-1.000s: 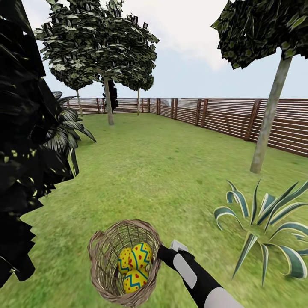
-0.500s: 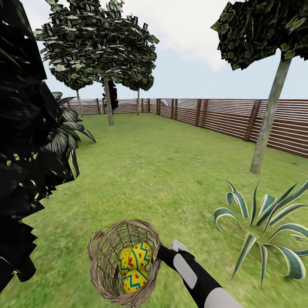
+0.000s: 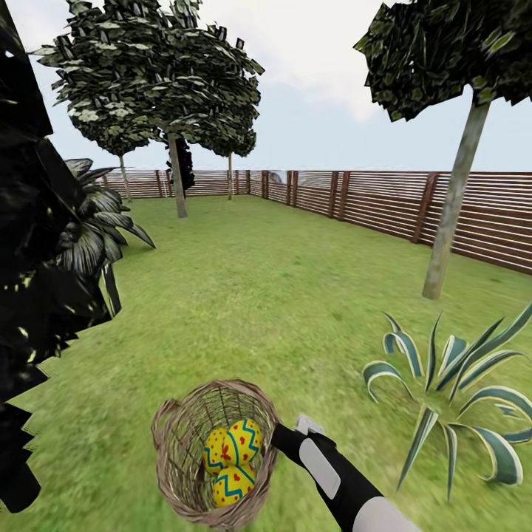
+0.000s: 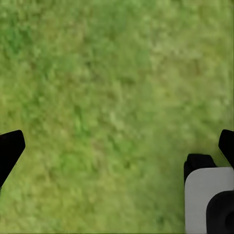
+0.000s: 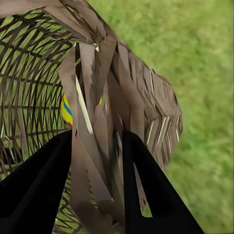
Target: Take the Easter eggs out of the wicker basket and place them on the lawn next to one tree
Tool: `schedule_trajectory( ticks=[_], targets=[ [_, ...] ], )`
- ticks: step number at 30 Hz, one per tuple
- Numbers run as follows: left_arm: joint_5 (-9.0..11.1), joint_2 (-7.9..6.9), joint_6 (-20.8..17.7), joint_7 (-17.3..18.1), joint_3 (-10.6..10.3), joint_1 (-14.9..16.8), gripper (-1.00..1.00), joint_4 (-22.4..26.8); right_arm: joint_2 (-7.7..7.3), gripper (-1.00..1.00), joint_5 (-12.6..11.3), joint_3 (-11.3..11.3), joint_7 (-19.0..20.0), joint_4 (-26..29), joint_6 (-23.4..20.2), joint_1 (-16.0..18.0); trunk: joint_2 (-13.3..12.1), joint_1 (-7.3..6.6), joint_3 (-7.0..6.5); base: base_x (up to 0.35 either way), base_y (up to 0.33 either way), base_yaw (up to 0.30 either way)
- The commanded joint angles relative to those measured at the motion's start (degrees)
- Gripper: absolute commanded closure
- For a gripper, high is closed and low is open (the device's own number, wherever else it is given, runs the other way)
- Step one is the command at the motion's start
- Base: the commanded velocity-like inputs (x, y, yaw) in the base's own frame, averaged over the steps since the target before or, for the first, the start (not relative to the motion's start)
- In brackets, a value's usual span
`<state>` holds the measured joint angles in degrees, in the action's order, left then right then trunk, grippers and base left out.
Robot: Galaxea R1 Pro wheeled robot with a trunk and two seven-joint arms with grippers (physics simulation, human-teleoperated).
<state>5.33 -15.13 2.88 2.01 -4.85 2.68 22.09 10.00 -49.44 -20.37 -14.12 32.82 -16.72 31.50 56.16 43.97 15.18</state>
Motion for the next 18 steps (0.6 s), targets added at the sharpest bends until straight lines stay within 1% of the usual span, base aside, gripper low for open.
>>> schedule_trajectory(
  ticks=[1, 18],
  targets=[
    [0.56, -0.07, 0.2, -0.01, -0.44, 0.05, -1.0, -0.07, 0.0, 1.0, -0.48, -0.11, -0.47, 0.14, -0.07, 0.05, 0.05, 0.04, 0.07, 0.337, 0.0, -0.001],
    [0.56, -0.07, 0.2, -0.07, -0.51, 0.05, -1.0, -0.14, 0.0, 1.0, -0.48, -0.2, -0.47, 0.14, -0.07, 0.05, 0.05, 0.04, 0.07, 0.339, 0.0, 0.0]
  ],
)
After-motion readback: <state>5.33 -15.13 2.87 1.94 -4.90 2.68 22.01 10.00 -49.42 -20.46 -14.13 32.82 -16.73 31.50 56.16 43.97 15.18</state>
